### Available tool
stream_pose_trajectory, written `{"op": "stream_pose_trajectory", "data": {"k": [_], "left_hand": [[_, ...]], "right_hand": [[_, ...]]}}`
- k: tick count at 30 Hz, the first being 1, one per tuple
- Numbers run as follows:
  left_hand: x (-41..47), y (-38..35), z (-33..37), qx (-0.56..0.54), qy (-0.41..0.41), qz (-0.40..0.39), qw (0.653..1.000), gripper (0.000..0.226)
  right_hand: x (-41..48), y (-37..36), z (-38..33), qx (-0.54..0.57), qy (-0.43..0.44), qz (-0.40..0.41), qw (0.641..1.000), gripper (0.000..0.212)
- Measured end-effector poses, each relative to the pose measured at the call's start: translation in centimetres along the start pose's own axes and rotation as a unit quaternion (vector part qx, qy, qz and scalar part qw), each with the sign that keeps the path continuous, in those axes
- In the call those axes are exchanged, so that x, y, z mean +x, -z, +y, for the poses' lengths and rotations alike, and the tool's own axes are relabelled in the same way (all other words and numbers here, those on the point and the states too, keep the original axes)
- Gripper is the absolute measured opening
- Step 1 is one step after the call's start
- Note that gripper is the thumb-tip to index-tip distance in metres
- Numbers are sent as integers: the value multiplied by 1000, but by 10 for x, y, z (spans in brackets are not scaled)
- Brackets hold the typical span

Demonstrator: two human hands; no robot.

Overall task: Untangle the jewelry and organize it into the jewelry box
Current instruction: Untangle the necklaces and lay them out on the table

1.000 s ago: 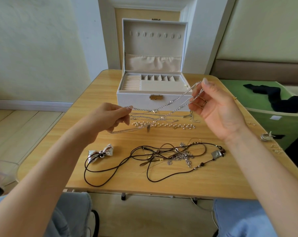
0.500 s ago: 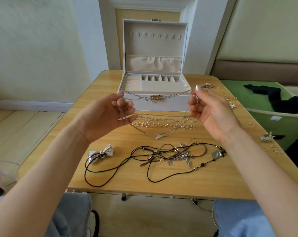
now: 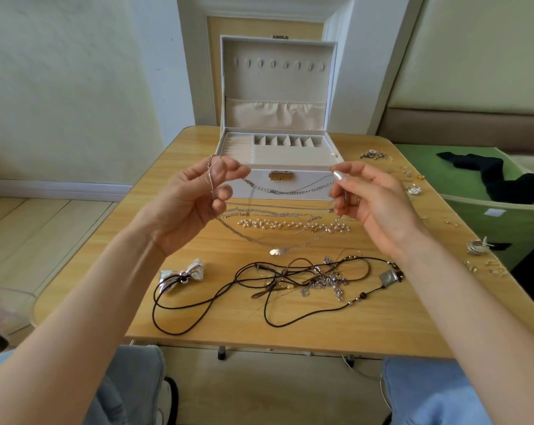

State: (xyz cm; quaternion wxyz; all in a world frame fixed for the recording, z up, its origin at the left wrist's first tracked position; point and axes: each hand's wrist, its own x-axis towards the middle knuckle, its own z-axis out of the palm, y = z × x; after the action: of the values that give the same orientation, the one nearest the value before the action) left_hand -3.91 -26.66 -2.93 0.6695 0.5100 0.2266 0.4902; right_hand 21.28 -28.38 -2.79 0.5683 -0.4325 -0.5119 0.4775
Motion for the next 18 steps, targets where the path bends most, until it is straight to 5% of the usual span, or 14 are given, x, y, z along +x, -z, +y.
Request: {"op": "stream_pose_trajectory", "data": {"k": [10, 18], "left_hand": [[3, 5, 0, 25, 62, 69, 995, 91], [1, 2, -3, 20, 54, 56, 997, 39]], "right_hand": [[3, 6, -5, 118, 23, 26, 992, 17], [4, 9, -5, 133, 29, 47, 990, 16]]}}
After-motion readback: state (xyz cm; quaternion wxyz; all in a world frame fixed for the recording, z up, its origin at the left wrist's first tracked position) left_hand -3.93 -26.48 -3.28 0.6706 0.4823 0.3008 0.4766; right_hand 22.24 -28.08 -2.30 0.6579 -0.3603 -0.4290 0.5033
